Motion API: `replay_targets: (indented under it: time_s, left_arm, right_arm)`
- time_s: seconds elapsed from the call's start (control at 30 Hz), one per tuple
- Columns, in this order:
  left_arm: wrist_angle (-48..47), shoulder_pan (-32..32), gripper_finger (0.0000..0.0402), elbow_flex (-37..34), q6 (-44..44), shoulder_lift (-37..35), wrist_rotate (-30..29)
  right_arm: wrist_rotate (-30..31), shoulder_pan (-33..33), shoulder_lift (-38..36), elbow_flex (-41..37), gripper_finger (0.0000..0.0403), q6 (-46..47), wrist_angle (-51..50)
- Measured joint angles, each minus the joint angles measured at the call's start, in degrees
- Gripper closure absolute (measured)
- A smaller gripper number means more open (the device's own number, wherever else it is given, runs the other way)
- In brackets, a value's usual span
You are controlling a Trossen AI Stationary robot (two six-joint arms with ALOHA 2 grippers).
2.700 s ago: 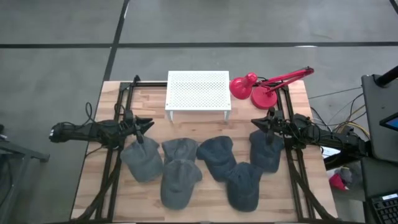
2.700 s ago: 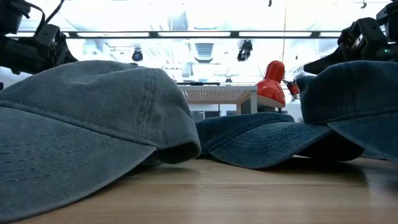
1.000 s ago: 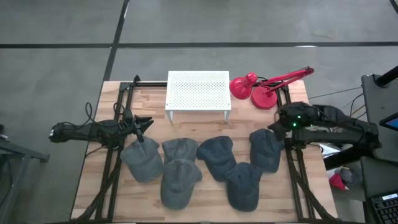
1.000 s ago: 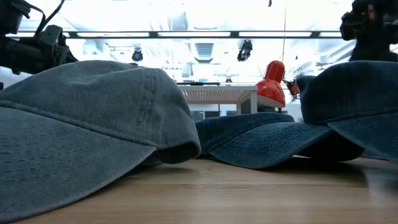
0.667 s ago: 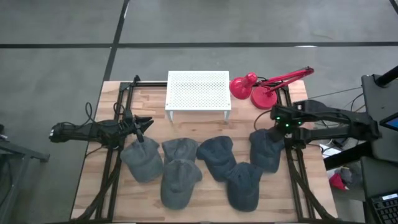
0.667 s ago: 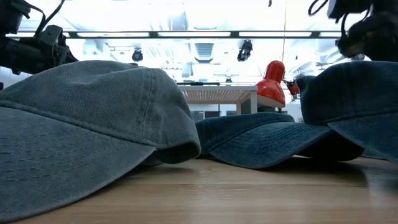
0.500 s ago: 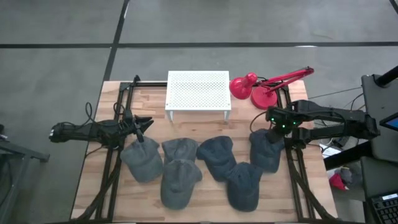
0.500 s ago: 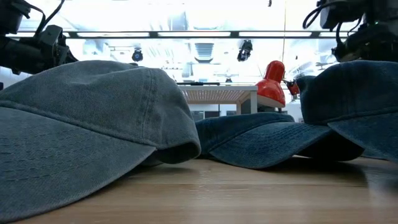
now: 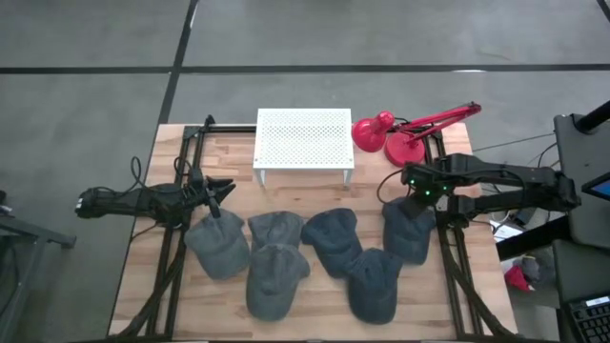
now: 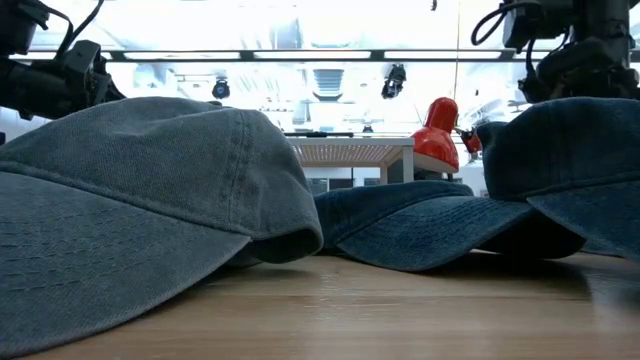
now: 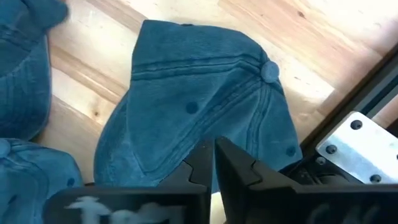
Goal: Pick & Place hat
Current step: Put the top right blue cap on the shelf
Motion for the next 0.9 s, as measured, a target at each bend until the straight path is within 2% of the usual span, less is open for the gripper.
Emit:
replay_targets:
  time_s: [0.23, 0.43, 0.9]
  left_arm:
    - [0.00, 0.00, 0.0280, 0.01, 0.00, 0.00, 0.00]
    - [0.00, 0.00, 0.0280, 0.02, 0.00, 0.00, 0.00]
    - [0.00, 0.01, 0.0280, 0.00, 0.00, 0.00, 0.00]
  right_arm:
    - [0.02, -0.01, 1.74, -2.56, 0.0299, 0.04, 1.31]
    - [0.68, 0.00, 2.82, -4.30, 0.0234, 4.22, 2.83]
    - [1.73, 0.80, 6.26, -3.94, 0.0144, 17.86, 4.93]
